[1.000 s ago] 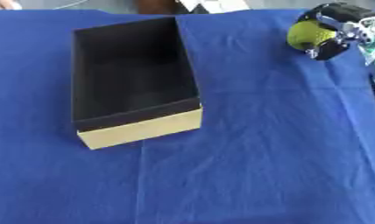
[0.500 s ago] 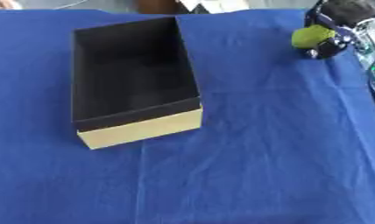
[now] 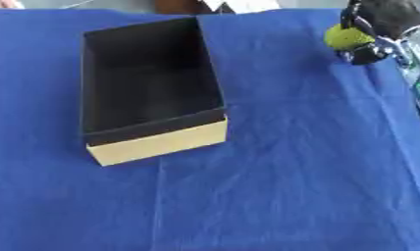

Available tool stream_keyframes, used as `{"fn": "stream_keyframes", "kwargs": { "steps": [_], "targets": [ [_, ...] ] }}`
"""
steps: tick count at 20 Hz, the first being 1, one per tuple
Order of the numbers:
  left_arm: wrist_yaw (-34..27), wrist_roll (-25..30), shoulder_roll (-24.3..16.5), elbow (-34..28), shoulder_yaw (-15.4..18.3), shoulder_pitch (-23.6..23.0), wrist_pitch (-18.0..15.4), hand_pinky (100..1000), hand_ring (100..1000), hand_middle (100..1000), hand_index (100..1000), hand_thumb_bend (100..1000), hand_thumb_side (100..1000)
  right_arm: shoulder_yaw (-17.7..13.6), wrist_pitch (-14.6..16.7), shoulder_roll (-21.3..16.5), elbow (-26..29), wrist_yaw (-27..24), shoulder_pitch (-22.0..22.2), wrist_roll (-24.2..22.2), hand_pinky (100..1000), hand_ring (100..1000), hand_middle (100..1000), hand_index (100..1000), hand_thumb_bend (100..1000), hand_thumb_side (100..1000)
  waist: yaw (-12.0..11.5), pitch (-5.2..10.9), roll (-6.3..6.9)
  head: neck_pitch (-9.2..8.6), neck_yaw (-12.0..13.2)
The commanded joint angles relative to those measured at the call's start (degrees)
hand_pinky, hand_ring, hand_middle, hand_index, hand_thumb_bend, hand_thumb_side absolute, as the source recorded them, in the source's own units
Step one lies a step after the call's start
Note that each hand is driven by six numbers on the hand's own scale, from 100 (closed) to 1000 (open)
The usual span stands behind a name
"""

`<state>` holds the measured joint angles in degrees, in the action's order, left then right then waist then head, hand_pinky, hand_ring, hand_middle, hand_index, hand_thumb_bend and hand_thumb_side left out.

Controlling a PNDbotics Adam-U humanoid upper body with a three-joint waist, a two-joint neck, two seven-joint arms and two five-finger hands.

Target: Pick up objects on the table and place them in the box.

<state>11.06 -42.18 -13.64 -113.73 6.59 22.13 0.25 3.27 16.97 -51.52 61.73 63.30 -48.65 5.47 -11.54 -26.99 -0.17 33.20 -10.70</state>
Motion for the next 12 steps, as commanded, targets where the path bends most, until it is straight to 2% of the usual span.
{"fn": "stream_keyframes", "kwargs": {
  "steps": [1, 7, 12],
  "targets": [
    [0.2, 0.0, -0.9, -0.9, 0.3, 0.1, -0.1, 482, 681, 661, 661, 915, 738, -0.5, 0.5, -3.8, 3.9, -1.3, -0.1, 0.5, 720, 557, 397, 436, 362, 100, 0.2, 2.09, -0.5, 0.38, 0.4],
    [0.3, 0.1, -1.0, -0.9, 0.2, 0.1, -0.2, 484, 681, 661, 662, 910, 739, 0.0, 1.6, -5.6, 13.2, -5.5, 1.8, -0.7, 729, 571, 418, 460, 357, 100, 0.2, 2.84, -1.01, 0.9, 0.9],
    [0.3, 0.2, -1.0, -0.9, 0.1, 0.2, -0.4, 486, 681, 661, 663, 906, 741, 2.5, 3.4, -6.1, 24.1, -11.9, 2.2, -3.5, 736, 578, 453, 500, 286, 100, 0.0, 3.51, -1.33, 1.44, 0.9]
  ]
}}
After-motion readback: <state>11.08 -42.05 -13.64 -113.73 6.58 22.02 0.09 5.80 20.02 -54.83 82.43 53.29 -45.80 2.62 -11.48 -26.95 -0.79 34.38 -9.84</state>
